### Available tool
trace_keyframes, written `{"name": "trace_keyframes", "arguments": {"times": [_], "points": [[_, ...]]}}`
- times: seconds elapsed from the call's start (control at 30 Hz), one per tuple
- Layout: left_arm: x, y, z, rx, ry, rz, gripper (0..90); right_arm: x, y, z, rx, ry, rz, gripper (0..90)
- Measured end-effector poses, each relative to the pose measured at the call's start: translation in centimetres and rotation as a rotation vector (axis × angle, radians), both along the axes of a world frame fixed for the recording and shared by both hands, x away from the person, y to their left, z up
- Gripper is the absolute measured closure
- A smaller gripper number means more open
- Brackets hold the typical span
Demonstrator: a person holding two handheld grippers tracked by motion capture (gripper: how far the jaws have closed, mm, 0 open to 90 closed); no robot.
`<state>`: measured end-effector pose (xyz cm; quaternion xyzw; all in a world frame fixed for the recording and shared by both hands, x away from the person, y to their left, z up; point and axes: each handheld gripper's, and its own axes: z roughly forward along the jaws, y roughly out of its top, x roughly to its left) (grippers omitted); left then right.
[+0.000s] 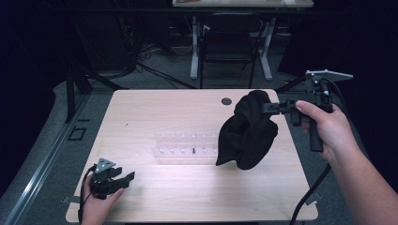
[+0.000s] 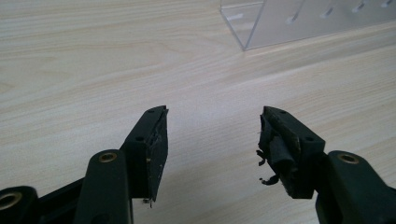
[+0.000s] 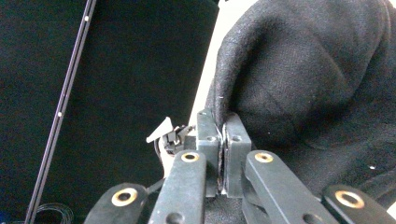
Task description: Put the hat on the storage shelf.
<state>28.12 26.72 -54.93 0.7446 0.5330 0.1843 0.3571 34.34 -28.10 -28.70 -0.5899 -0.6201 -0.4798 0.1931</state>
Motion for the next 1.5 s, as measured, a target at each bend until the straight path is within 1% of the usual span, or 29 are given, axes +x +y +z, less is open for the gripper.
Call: {"name": "trace_keyframes", "arguments": {"times": [0.17, 0.23, 0.27, 0.3, 0.4, 0.43, 0.53, 0.7, 0.77, 0.9, 1.03, 1.1, 1.23, 1.27, 1.3, 1.37, 1.4, 1.43, 1.47, 1.5], "points": [[0.0, 0.1, 0.0, 0.001, 0.009, -0.005, 42.3, 1.2, 1.0, 0.1, -0.006, -0.003, 0.015, 88.1], [0.1, 0.1, 0.0, -0.001, 0.008, -0.005, 42.3, 1.7, 1.4, 0.2, -0.012, -0.001, 0.006, 88.2], [0.1, 0.1, 0.0, -0.002, 0.008, -0.006, 42.3, 1.9, 1.6, 0.2, -0.018, -0.002, 0.013, 88.1], [0.1, 0.1, 0.0, -0.003, 0.007, -0.006, 42.3, 2.4, 2.1, 0.1, -0.017, -0.004, 0.012, 88.2], [0.1, 0.1, 0.0, -0.004, 0.007, -0.006, 42.3, 2.9, 2.6, 0.2, -0.023, -0.007, 0.015, 88.1], [0.1, 0.1, 0.1, -0.001, 0.016, -0.011, 42.3, 3.1, 2.9, 0.2, -0.027, -0.008, 0.023, 88.1], [0.1, 0.1, 0.0, -0.005, 0.007, -0.006, 42.3, 3.8, 3.8, 0.2, -0.034, -0.012, 0.028, 88.1], [0.1, 0.1, 0.0, -0.006, 0.005, -0.008, 42.3, 4.8, 5.1, 0.0, -0.031, -0.012, 0.033, 88.2], [0.1, 0.1, 0.0, -0.006, 0.006, -0.008, 42.3, 5.2, 5.6, -0.2, -0.035, -0.012, 0.044, 88.2], [0.0, 0.1, 0.1, -0.006, 0.006, -0.009, 42.3, 6.0, 6.6, -0.7, -0.035, -0.008, 0.05, 88.2], [0.1, 0.1, 0.1, -0.008, 0.005, -0.011, 42.3, 6.6, 7.3, -1.2, -0.037, 0.001, 0.049, 88.1], [0.1, 0.1, 0.0, -0.008, 0.006, -0.011, 42.3, 6.9, 7.6, -1.5, -0.041, 0.005, 0.058, 88.1], [0.1, 0.0, 0.0, -0.011, 0.006, -0.014, 42.3, 7.2, 7.9, -1.9, -0.045, 0.011, 0.056, 88.1], [0.1, 0.0, 0.0, -0.01, 0.004, -0.016, 42.3, 7.3, 8.0, -2.0, -0.052, 0.014, 0.051, 88.1], [0.1, -0.1, 0.0, -0.01, 0.004, -0.016, 42.3, 7.4, 8.1, -2.0, -0.059, 0.016, 0.059, 88.1], [0.0, -0.1, 0.2, 0.001, 0.018, -0.023, 42.3, 7.5, 8.3, -2.2, -0.061, 0.02, 0.053, 88.1], [0.0, -0.2, 0.1, -0.008, 0.004, -0.018, 42.3, 7.6, 8.3, -2.3, -0.062, 0.022, 0.054, 88.1], [0.0, -0.2, 0.1, -0.003, 0.006, -0.023, 42.3, 7.6, 8.3, -2.4, -0.062, 0.022, 0.056, 88.0], [0.0, -0.3, 0.2, 0.001, 0.016, -0.026, 42.3, 7.7, 8.4, -2.5, -0.058, 0.022, 0.054, 88.0], [0.0, -0.3, 0.1, -0.002, 0.007, -0.025, 42.3, 7.7, 8.5, -2.6, -0.051, 0.022, 0.056, 88.0]]}}
